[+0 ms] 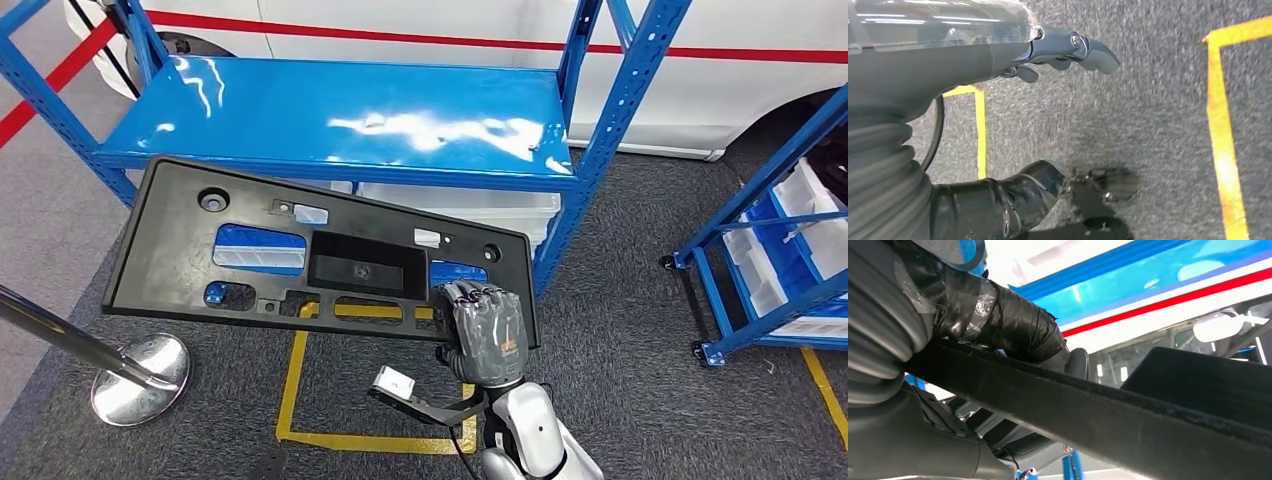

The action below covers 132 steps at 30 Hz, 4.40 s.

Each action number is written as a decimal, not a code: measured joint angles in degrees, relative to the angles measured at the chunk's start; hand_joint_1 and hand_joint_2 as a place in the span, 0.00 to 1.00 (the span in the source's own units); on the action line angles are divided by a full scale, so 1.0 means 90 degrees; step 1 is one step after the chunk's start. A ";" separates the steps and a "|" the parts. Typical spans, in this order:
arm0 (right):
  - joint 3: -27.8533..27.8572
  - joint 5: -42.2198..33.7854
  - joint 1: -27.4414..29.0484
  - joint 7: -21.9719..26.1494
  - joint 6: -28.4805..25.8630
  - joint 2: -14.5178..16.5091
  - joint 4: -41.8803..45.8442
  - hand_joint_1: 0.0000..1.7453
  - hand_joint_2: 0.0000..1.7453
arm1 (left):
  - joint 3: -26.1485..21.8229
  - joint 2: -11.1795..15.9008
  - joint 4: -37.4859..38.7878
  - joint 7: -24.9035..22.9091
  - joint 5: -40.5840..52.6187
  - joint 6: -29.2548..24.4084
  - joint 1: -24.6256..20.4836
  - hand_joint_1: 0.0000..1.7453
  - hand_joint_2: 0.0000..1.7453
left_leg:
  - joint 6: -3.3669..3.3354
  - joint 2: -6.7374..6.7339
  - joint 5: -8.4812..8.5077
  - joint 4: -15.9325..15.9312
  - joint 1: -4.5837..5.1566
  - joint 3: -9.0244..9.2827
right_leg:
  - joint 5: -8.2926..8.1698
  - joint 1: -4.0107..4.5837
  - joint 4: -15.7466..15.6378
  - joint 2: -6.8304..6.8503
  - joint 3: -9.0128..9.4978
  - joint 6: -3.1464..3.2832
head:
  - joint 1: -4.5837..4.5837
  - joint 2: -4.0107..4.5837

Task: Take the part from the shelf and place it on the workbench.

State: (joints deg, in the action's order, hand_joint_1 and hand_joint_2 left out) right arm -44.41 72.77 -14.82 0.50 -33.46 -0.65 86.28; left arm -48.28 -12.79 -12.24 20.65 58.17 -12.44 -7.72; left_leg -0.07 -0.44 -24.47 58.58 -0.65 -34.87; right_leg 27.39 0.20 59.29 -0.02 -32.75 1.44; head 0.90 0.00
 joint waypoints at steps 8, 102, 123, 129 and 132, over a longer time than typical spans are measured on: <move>0.0002 -0.0070 0.0045 0.0000 -0.0002 -0.0001 0.0001 1.00 1.00 | 0.0000 0.0001 0.0000 0.0001 -0.0021 -0.0001 0.0032 0.00 1.00 | 0.0144 0.0010 -0.0871 0.1609 -0.0024 -0.0504 | -0.0173 -0.0035 -0.0035 0.0026 -0.0169 0.0125 | -0.0003 0.0000; 0.2433 -0.1640 0.2149 0.2275 -0.0681 0.0401 0.1615 1.00 1.00 | -0.0134 0.0032 0.0000 0.0038 0.0001 -0.0065 0.0277 0.00 1.00 | 0.0101 0.0029 -0.0770 0.1190 -0.0035 -0.0150 | -0.0087 -0.0045 0.0102 -0.0201 -0.0189 0.0051 | 0.0000 0.0000; 0.3151 -0.2074 0.2723 0.3006 -0.0689 0.0796 0.2182 1.00 1.00 | -0.0231 0.0066 0.0000 0.0112 -0.0026 -0.0100 0.0282 0.00 1.00 | 0.0023 -0.0244 -0.0343 -0.0116 -0.0013 0.0453 | 0.0136 -0.0118 0.0441 0.0130 -0.0283 -0.0205 | 0.0005 0.0000; 0.3482 -0.2489 0.3011 0.3349 -0.0692 0.0989 0.2506 1.00 1.00 | -0.0314 0.0066 0.0000 0.0124 -0.0053 -0.0124 0.0305 0.00 1.00 | 0.0197 -0.0045 -0.1084 0.1088 -0.0057 -0.0055 | -0.0020 -0.0127 0.0043 0.0017 -0.0091 0.0018 | 0.0002 0.0000; 0.3589 -0.2576 0.3118 0.3408 -0.0692 0.1028 0.2578 1.00 1.00 | -0.0332 0.0066 0.0000 0.0124 -0.0057 -0.0125 0.0337 0.00 1.00 | 0.0187 -0.0009 -0.1166 0.1727 -0.0055 -0.0371 | -0.0018 -0.0095 0.0047 -0.0127 -0.0080 0.0031 | 0.0002 0.0000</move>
State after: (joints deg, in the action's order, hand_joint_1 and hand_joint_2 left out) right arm -12.11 49.59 13.24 31.17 -39.69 8.61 109.48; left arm -51.27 -12.20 -12.24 21.77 57.66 -13.57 -4.68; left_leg 1.62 -0.52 -34.96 74.12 -1.15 -38.21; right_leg 27.23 -0.65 59.71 -1.17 -33.48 1.72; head 0.92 0.00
